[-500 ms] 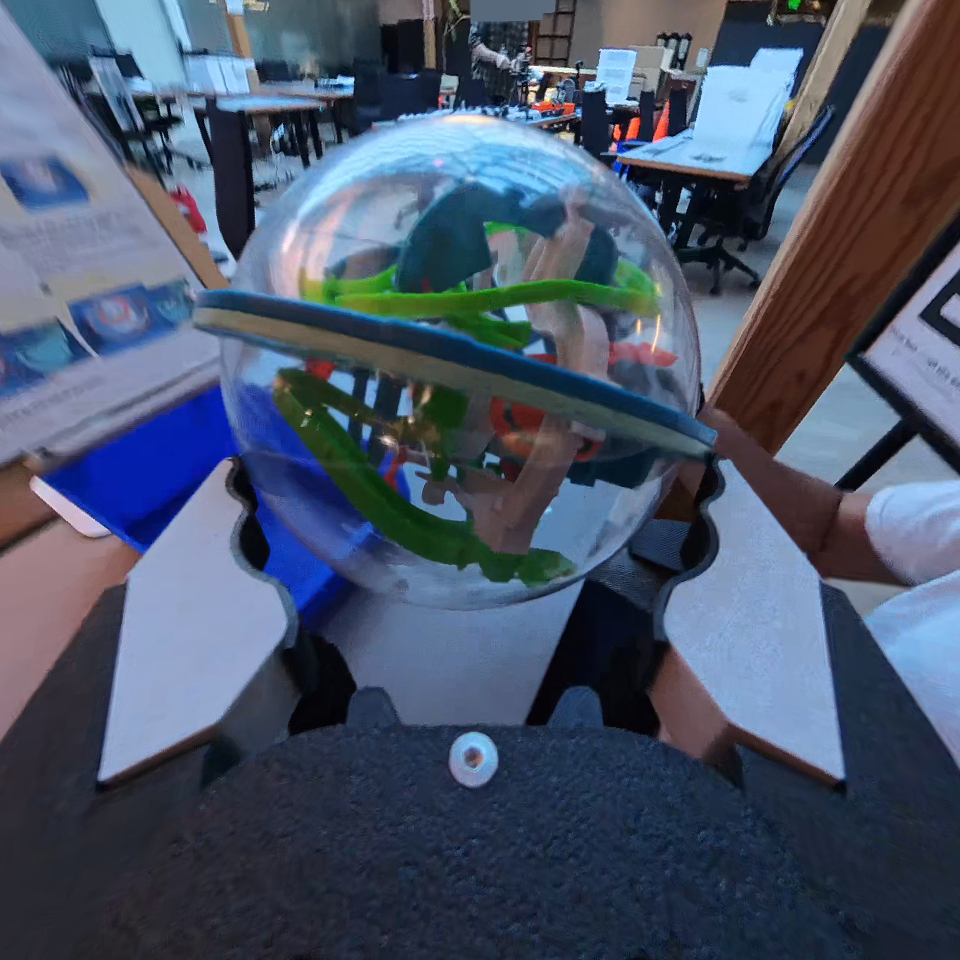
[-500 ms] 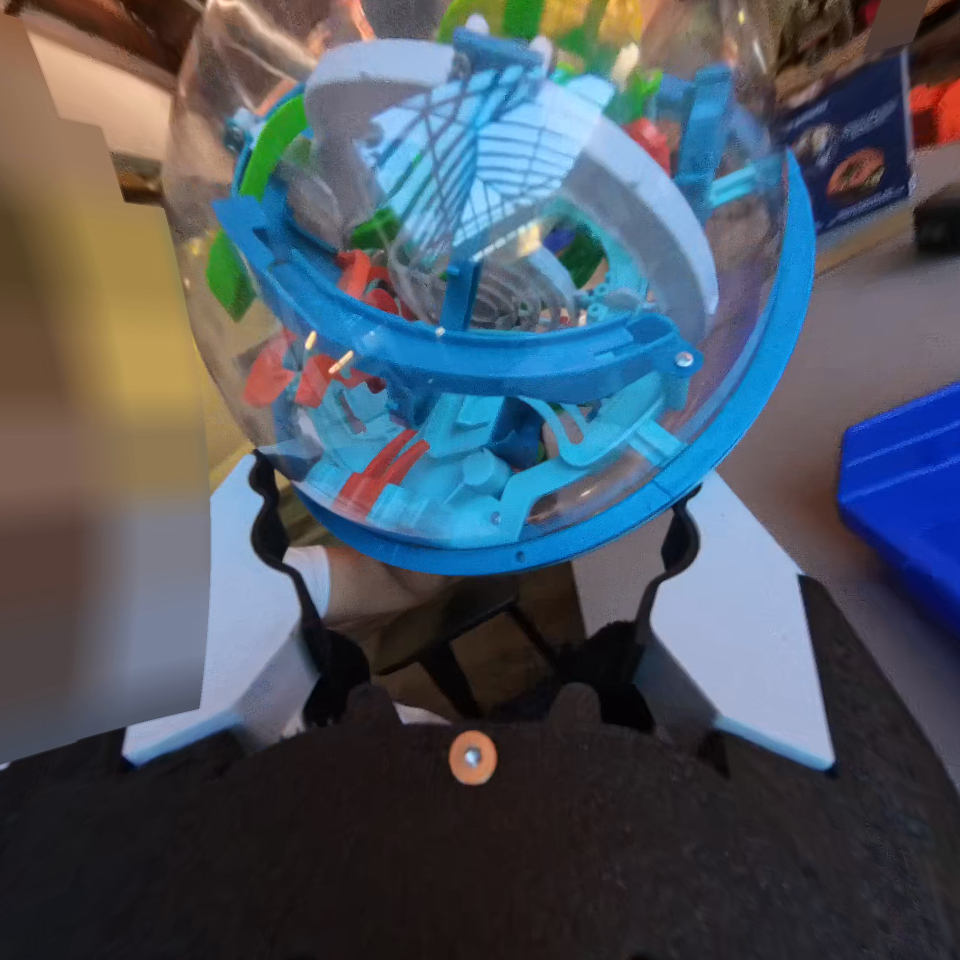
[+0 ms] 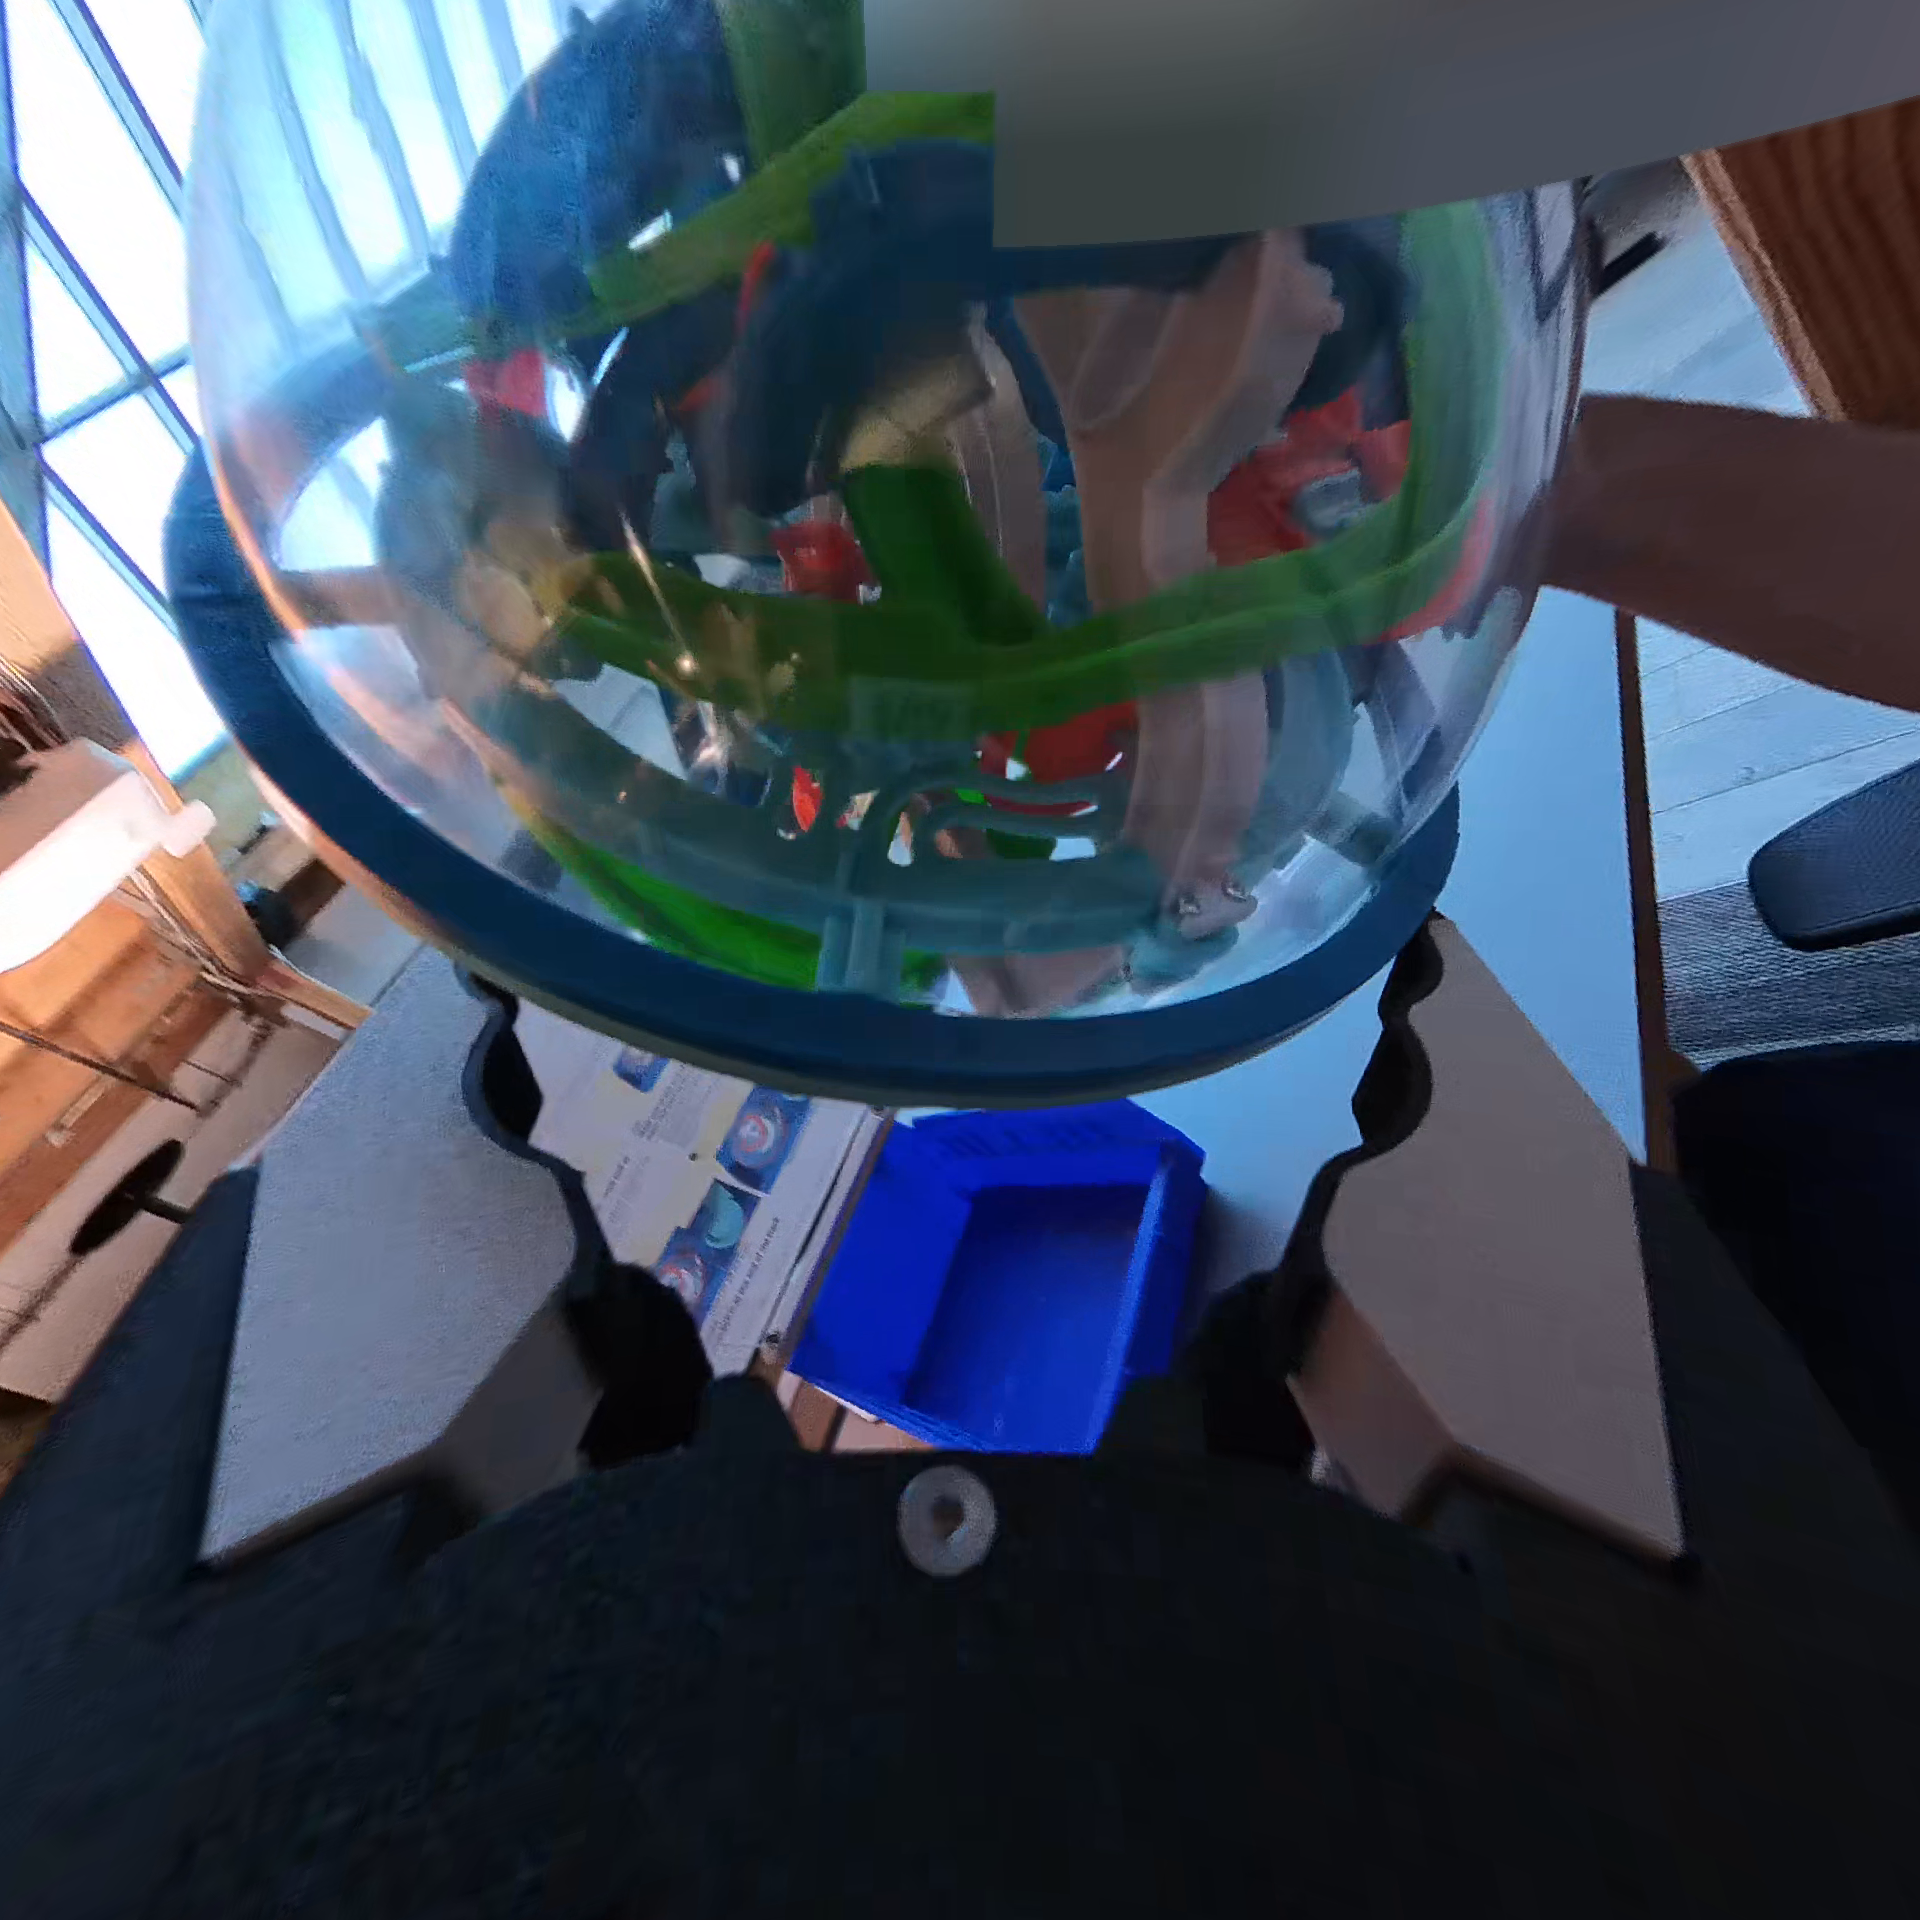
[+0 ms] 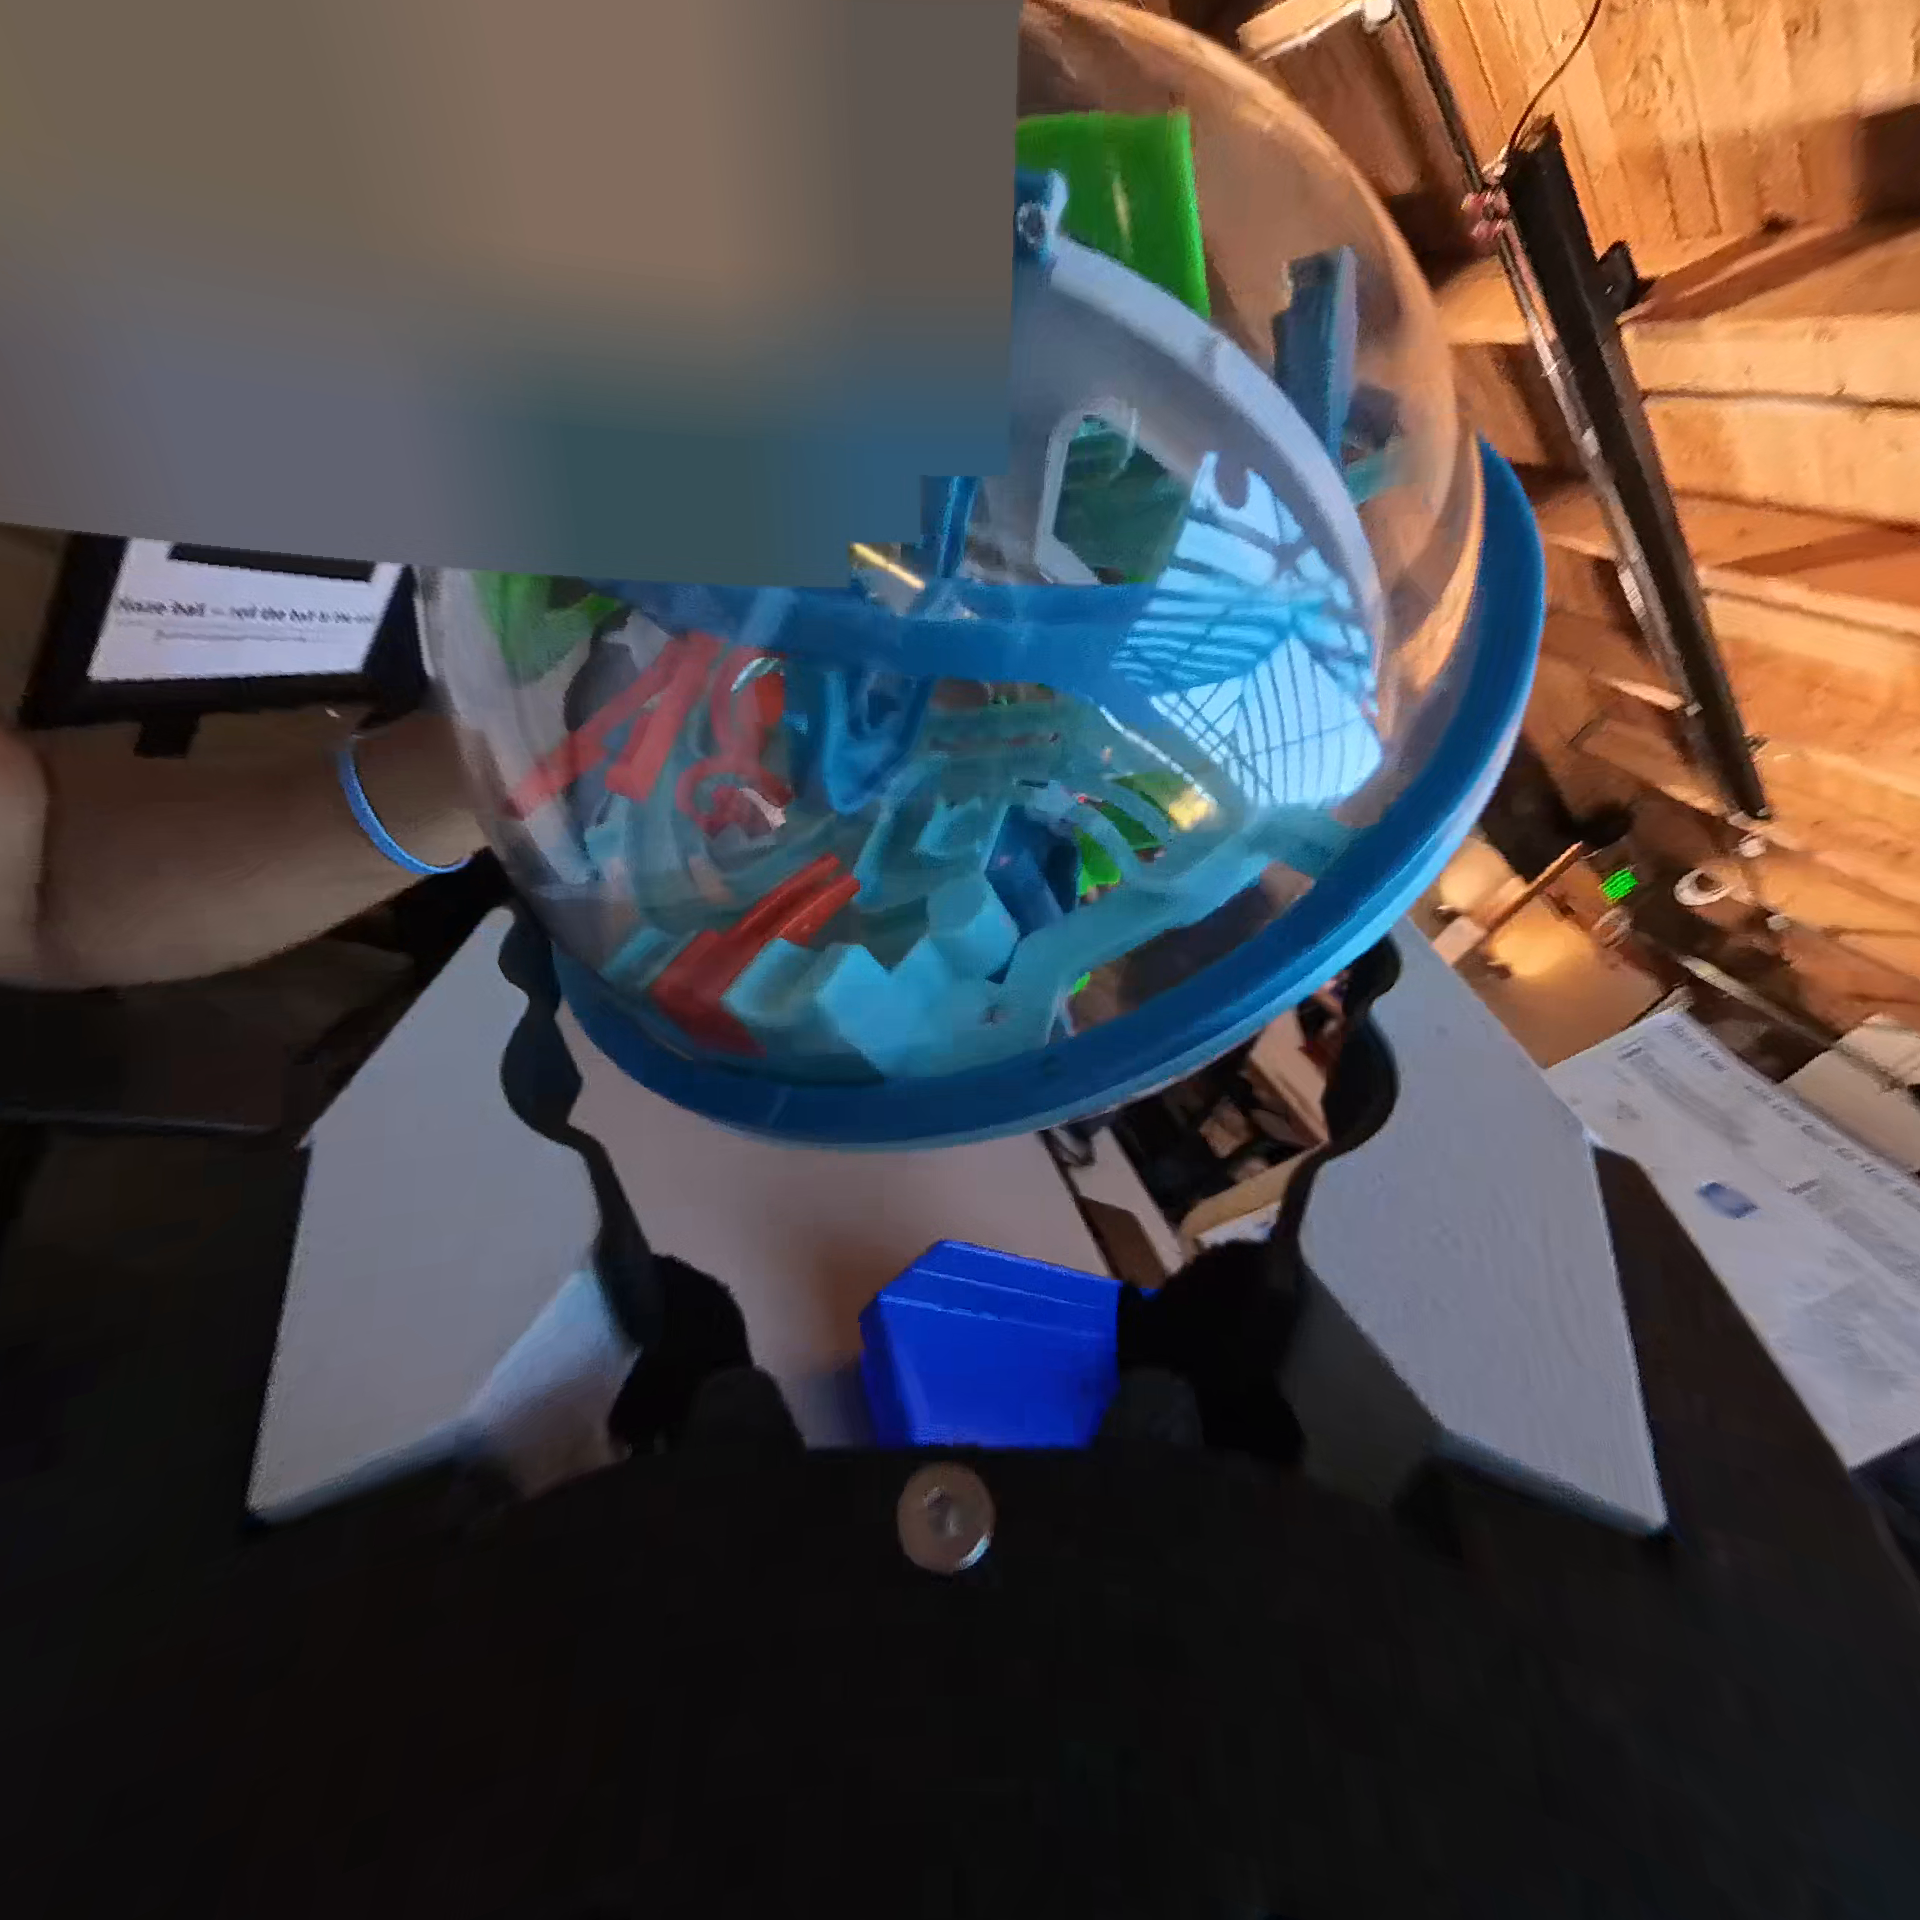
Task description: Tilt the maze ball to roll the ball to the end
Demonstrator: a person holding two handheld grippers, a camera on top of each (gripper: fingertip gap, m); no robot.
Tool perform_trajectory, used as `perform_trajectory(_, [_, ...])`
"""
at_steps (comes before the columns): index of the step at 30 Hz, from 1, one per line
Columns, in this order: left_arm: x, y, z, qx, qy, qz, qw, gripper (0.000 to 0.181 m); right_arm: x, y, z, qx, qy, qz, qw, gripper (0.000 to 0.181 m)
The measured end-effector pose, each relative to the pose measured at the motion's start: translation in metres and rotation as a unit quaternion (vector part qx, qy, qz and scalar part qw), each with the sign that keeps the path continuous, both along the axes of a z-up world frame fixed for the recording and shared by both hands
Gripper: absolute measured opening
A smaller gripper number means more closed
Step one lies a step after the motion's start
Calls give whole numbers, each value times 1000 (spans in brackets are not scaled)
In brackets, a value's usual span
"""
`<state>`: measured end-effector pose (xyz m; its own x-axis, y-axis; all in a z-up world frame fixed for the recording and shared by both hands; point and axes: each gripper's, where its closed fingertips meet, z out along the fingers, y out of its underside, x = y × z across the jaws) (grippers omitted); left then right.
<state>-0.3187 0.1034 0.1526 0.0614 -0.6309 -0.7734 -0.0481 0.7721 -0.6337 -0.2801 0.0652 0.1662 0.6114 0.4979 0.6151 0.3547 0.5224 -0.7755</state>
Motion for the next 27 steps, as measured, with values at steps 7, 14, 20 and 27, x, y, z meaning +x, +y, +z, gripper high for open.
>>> perform_trajectory(7, [9, -7, -2, 67, -8, 35, 997, 157, 0, -29, 8, 103, -83, -72, 989, 145])
perform_trajectory(14, [11, -19, 11, 132, -16, 70, 989, 155, 5, -44, 15, 173, -97, -73, 977, 145])
perform_trajectory(20, [12, -31, 26, 175, -8, 83, 981, 155, 11, -50, 24, 211, -68, -40, 974, 145])
perform_trajectory(27, [18, -30, 42, 230, 13, 110, 967, 153, 21, -52, 33, 265, -48, -51, 962, 145])
